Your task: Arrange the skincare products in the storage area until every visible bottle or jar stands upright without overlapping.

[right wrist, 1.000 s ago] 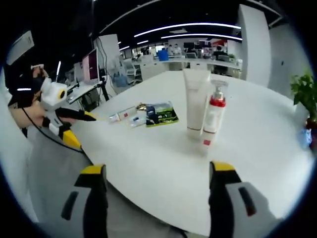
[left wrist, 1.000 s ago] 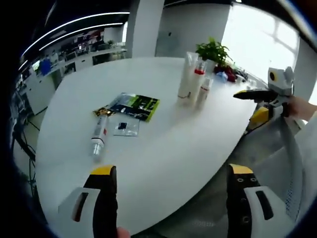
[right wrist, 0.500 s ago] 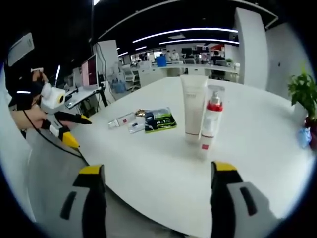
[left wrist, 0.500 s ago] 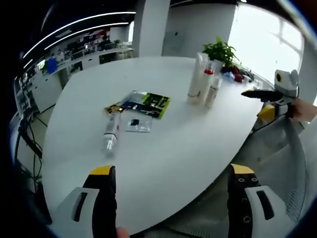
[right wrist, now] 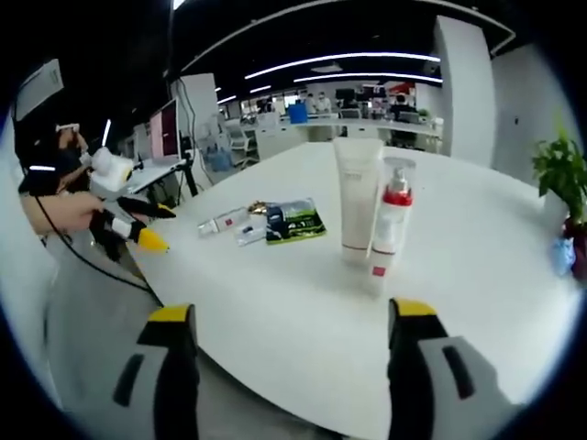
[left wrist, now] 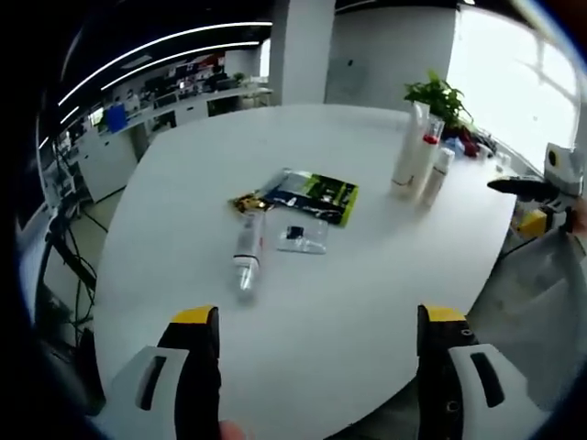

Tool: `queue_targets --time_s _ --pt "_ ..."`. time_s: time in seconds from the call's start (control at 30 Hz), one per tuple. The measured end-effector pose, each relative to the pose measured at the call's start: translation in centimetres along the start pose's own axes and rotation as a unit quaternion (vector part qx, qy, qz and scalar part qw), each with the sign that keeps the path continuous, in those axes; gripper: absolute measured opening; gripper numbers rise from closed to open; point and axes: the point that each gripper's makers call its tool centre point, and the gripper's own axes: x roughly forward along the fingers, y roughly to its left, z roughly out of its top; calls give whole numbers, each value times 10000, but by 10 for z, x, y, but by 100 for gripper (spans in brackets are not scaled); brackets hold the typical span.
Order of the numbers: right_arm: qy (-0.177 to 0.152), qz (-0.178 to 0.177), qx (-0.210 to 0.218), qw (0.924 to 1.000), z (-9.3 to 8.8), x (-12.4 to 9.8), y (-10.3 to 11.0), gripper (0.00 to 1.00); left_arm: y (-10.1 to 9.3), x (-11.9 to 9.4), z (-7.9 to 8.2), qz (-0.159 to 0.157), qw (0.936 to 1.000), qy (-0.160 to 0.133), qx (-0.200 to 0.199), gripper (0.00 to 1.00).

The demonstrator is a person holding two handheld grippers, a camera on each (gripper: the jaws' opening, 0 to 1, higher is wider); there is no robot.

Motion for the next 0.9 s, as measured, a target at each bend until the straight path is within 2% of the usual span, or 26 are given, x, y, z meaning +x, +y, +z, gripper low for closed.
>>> queue_targets --time_s 0.27,0.53,0.6,0.8,0.9 --pt "-2 -106 128 9999 -1 -1 -6 85 23 18 2 221 9996 127 73 78" --pt "44 -186 156 9997 -3 -1 -9 83 37 38 6 353 9989 207 223 66" --pt "48 -207 187 9996 -3 -1 -10 83 40 45 7 360 9983 267 385 61" --pt "61 -293 255 9992 -4 -1 -15 82 47 60 9 349 9979 338 431 57" --pt "66 -317 276 9991 -4 -2 -16 82 51 67 8 316 9972 414 530 51"
